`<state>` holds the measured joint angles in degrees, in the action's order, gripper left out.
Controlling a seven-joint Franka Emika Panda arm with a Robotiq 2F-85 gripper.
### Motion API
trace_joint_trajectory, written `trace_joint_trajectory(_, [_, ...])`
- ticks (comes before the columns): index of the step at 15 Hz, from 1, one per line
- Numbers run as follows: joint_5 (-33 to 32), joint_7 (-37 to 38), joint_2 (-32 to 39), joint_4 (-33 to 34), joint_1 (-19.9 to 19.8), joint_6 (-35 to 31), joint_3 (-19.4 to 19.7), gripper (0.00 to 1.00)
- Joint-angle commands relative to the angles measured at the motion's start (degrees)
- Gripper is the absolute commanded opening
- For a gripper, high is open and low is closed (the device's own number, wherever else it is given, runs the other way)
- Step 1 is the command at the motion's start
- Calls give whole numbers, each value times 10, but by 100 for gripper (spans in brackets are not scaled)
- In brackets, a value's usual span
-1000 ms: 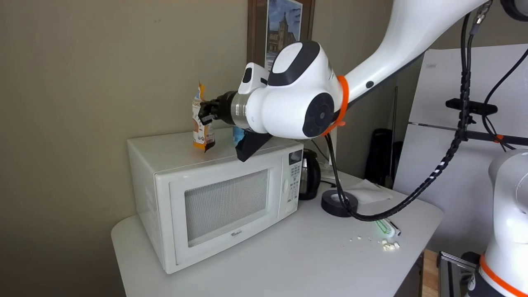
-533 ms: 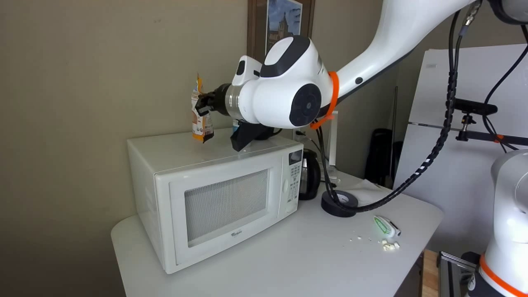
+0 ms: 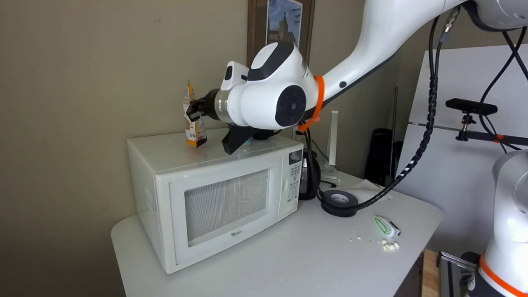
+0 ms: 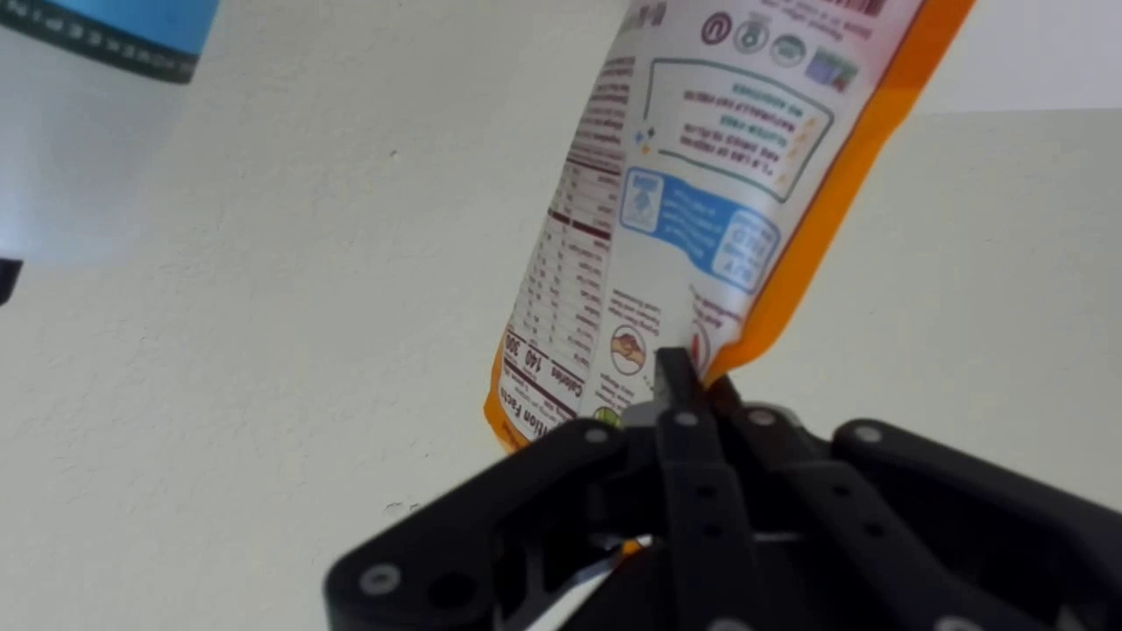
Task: Move the object to the top of the microwave
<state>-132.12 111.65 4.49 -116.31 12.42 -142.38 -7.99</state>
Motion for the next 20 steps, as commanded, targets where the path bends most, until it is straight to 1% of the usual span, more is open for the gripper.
trace_joint_trajectory(1, [-7,0,28,29,-13,-17,-16,0])
trace_joint_trajectory(5, [-3,-4,44,39,-17,-17,-21,0])
trace_joint_trajectory(7, [1,-4,48,42,-19,-16,-23,27])
trace_joint_trajectory(8, [3,-5,48,42,-19,-15,-23,32])
trace_joint_trajectory(12, [10,-9,37,33,-18,-8,-27,63])
trace_joint_trajectory(13, [10,-10,29,26,-16,-1,-30,72])
trace_joint_trajectory(15, [15,-10,11,9,-12,5,-35,85])
trace_joint_trajectory(16, [20,-8,1,-2,-11,5,-38,94])
trace_joint_trajectory(17, [28,-9,-13,-19,-10,9,-41,99])
trace_joint_trajectory(19, [60,-18,-57,-69,-8,32,-44,100])
trace_joint_trajectory(20, [87,-26,-86,-102,-8,49,-43,100])
